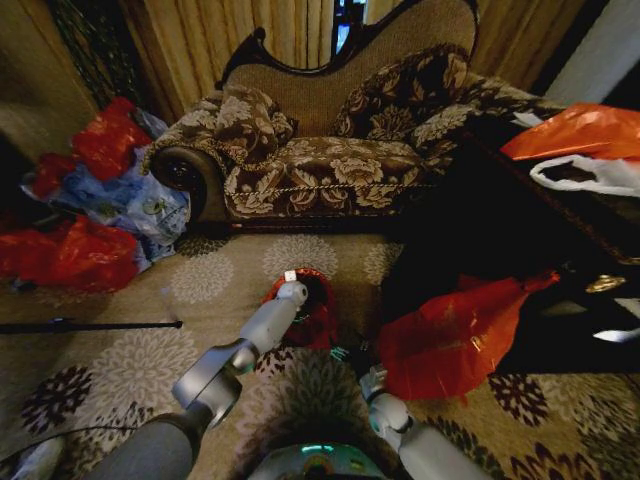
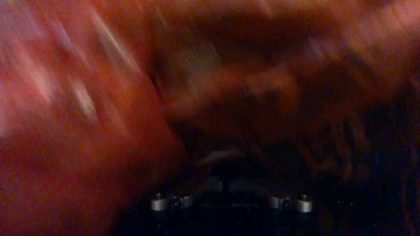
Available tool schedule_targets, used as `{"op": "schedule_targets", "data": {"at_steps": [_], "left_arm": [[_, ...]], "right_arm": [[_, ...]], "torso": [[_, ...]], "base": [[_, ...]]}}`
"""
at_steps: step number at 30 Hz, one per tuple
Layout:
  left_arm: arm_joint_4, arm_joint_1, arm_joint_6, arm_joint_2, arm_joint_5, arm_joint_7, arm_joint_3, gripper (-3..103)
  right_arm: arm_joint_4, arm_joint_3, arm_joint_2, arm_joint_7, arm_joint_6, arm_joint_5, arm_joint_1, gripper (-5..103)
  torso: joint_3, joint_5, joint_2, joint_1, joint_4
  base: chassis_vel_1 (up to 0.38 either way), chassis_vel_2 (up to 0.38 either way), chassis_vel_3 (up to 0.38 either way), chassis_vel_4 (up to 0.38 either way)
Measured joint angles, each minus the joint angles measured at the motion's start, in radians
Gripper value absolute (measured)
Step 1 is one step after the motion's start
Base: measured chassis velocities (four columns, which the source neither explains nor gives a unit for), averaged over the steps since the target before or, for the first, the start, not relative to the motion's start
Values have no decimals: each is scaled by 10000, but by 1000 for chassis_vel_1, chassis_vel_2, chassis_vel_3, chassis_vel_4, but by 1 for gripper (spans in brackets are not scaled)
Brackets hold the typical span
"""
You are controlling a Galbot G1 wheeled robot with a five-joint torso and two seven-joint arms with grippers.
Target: Place a garbage bag over the trash bin.
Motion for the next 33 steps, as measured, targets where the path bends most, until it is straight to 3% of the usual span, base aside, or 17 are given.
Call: {"op": "schedule_targets", "data": {"at_steps": [7,22,27,29,33], "left_arm": [[-39,543,151,-82,-41,-609,-99,0],[-1063,505,-146,545,167,-905,-824,0],[-2019,835,-131,995,-63,-1050,-634,0],[-2543,1056,-68,1244,-148,-1087,-504,0],[-3371,1389,560,1561,-998,-1836,-385,0]], "right_arm": [[73,-30,-50,83,-7,44,130,100],[299,-39,22,231,-121,183,138,100],[847,-176,-41,575,-439,906,159,100],[853,-187,-46,589,-450,936,242,100],[852,-188,-153,529,-436,925,372,100]], "torso": [[0,-4,0,0,1],[0,-1,0,0,3],[0,-3,0,0,1],[0,-2,0,0,6],[0,-3,0,0,2]], "base": [[0,0,0,0],[0,0,0,0],[0,0,0,0],[0,0,0,0],[0,0,0,0]]}}
